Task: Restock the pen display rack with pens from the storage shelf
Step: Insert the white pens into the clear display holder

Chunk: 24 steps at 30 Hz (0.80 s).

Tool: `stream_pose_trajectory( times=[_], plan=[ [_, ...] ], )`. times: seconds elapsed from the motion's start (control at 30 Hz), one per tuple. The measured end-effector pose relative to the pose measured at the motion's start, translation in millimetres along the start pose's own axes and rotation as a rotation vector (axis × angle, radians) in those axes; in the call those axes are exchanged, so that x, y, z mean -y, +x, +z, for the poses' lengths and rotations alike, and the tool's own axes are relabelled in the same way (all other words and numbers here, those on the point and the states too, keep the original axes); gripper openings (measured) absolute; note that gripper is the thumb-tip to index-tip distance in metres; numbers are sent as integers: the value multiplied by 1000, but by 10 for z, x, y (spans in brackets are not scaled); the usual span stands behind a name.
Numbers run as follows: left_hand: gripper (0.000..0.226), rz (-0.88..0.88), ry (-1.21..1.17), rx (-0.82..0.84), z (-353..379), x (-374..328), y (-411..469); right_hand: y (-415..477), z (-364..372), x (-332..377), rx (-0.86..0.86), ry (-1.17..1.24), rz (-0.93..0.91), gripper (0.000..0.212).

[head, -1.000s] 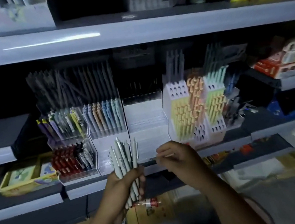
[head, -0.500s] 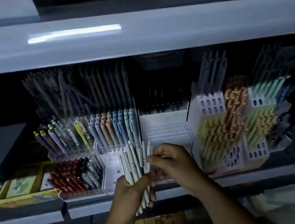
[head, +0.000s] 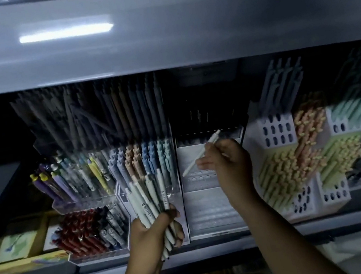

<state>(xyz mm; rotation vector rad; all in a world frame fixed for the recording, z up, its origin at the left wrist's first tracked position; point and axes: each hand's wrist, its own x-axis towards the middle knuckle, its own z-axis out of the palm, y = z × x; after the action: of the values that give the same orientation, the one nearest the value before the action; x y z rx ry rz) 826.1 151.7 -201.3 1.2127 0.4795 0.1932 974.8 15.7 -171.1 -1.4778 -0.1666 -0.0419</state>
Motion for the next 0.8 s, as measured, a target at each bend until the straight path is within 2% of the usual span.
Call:
stream_pose_trajectory(
  times=[0.1, 0.2, 0.3, 0.43, 0.57, 0.67, 0.8],
  plan=[
    [44, 21, 7, -16, -30, 36, -7, 71, 84, -115, -20, -174, -133, 14],
    [34, 18, -26, -19, -37, 49, -1, 177, 157, -248, -11, -305, -255, 17],
    [16, 35, 5, -29, -44, 71, 9, 264, 213, -345, 30, -400, -323, 22],
    [10, 47, 92, -51, -46, 31, 13, 372, 310, -298, 61, -536, -391, 25],
    [12, 75, 114, -92, -15, -10, 22, 517, 364, -240, 94, -626, -369, 39],
    [18, 103, 86, -108, 14, -15, 10, 527, 362, -295, 129, -649, -346, 34],
    [14, 109, 1, -122, 43, -44, 17, 449, 387, -389, 187, -727, -291, 22]
  ],
)
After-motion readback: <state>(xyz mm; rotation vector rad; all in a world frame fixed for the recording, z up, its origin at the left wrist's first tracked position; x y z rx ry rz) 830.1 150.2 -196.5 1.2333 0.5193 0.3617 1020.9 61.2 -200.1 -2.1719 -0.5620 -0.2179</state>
